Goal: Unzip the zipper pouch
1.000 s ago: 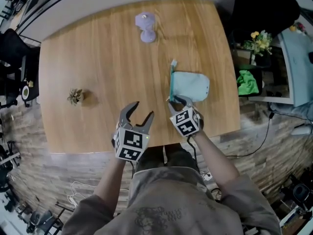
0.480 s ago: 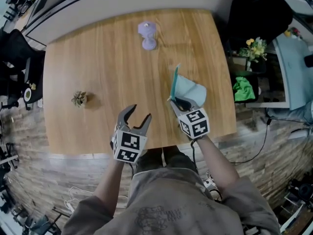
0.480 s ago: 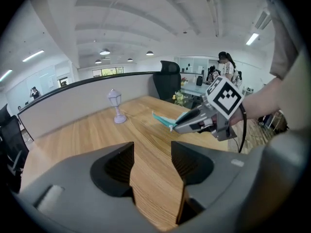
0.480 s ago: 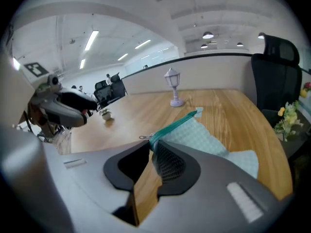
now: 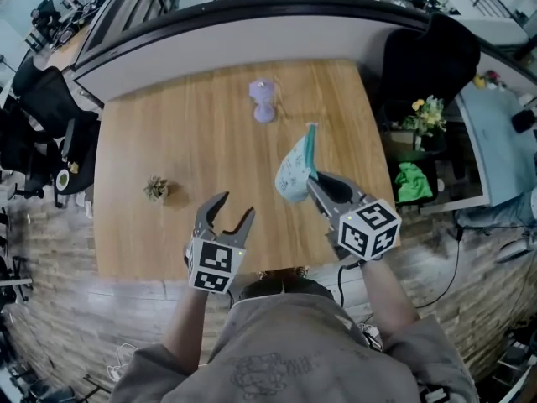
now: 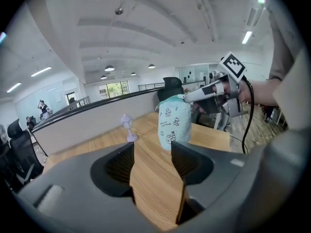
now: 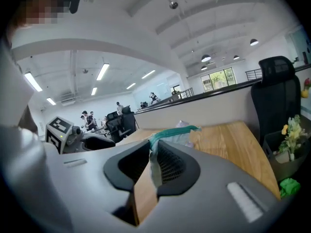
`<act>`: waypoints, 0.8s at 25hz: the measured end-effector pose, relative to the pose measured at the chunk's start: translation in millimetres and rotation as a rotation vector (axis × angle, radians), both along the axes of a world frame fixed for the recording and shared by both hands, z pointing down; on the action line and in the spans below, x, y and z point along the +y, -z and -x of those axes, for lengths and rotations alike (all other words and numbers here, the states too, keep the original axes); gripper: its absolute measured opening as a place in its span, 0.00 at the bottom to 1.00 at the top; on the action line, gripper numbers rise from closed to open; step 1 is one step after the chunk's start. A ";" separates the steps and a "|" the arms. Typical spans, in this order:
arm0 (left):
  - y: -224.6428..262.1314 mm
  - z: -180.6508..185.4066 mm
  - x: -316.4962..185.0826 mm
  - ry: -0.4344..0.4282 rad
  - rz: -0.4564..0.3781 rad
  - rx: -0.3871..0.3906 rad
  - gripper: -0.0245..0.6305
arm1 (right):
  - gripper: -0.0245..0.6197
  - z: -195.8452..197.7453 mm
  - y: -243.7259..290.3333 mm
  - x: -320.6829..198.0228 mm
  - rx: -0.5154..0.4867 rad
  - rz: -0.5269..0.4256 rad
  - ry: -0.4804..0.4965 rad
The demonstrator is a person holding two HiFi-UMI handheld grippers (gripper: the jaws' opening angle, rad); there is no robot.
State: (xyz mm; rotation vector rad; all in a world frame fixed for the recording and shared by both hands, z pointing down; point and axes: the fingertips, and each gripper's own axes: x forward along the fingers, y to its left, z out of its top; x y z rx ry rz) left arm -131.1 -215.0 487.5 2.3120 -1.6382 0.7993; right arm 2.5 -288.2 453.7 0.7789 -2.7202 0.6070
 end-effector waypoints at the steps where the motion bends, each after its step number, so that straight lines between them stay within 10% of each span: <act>1: 10.5 1.7 1.3 0.001 -0.018 -0.004 0.40 | 0.14 2.4 13.6 4.8 -0.014 -0.019 0.013; 20: 100.2 -11.1 20.0 -0.088 -0.249 -0.038 0.39 | 0.14 14.1 68.7 58.4 -0.080 -0.050 0.155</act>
